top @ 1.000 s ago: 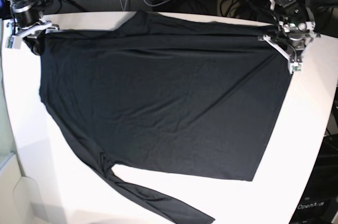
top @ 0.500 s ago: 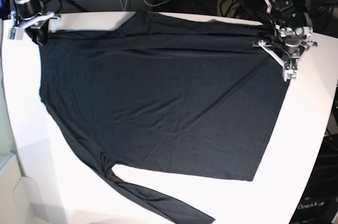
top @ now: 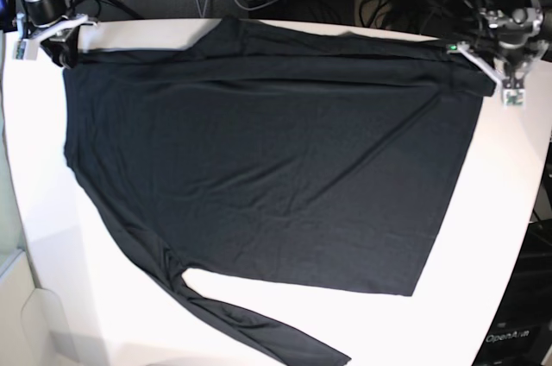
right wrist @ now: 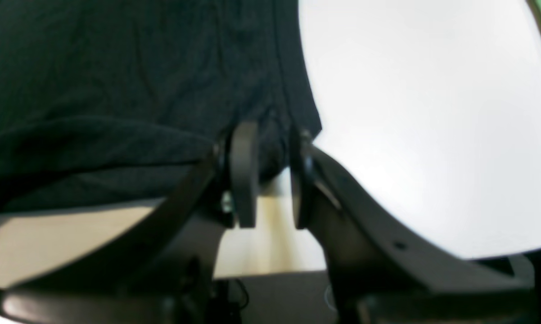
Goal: Fold the T-shirt properly
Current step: 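Open the left gripper and raise it away from the shirt corner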
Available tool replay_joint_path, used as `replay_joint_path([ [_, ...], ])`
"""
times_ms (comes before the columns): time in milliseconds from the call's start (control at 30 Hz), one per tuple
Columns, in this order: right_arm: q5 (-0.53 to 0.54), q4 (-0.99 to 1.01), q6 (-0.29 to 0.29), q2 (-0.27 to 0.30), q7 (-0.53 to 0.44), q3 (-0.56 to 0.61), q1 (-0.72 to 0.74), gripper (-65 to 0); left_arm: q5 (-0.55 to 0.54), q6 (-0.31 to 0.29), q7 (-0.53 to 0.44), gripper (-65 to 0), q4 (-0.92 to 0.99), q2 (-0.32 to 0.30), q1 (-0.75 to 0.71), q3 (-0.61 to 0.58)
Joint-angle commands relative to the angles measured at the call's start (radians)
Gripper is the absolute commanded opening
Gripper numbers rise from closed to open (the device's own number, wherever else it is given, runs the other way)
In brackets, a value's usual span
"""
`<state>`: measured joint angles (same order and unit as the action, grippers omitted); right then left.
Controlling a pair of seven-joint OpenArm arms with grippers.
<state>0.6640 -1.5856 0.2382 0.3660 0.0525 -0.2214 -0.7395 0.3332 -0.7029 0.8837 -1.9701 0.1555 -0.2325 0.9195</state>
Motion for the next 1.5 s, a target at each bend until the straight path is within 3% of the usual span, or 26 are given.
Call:
replay_joint_path([
  [0,0.009,-0.011,-0.001,0.014,-0.023,-0.011,-0.018,-51.2,-0.006,0.005,-0.014,-40.0,-0.016,-0.006,0.005,0.036],
  [133,0.009,-0.009,0.0,0.012,-0.024,-0.011,-0.021,-51.2,-0.006,0.005,-0.014,-29.2,-0.016,-0.007,0.008,0.126],
  [533,0.007,-0.008,0.0,0.011,-0.024,-0.005,-0.021,-51.2,-0.007,0.005,-0.005,-27.6,-0.015,-0.003,0.008,0.14],
  [700,0.007,-0.008,0.0,0.012,-0.024,-0.005,-0.019,-51.4,-0.006,0.005,-0.005,-13.8,0.038,-0.009,0.038,0.141],
  [1033,0.007,-0.008,0.0,0.014,-0.024,-0.005,-0.019,-51.4,-0.001,0.005,-0.007,-13.5,0.263,-0.041,0.14,0.197],
  [1467,0.007,-0.008,0.0,0.014,-0.024,-0.005,-0.015,-51.4,-0.007,0.005,-0.008,-13.5,0.268,-0.038,0.15,0.189],
])
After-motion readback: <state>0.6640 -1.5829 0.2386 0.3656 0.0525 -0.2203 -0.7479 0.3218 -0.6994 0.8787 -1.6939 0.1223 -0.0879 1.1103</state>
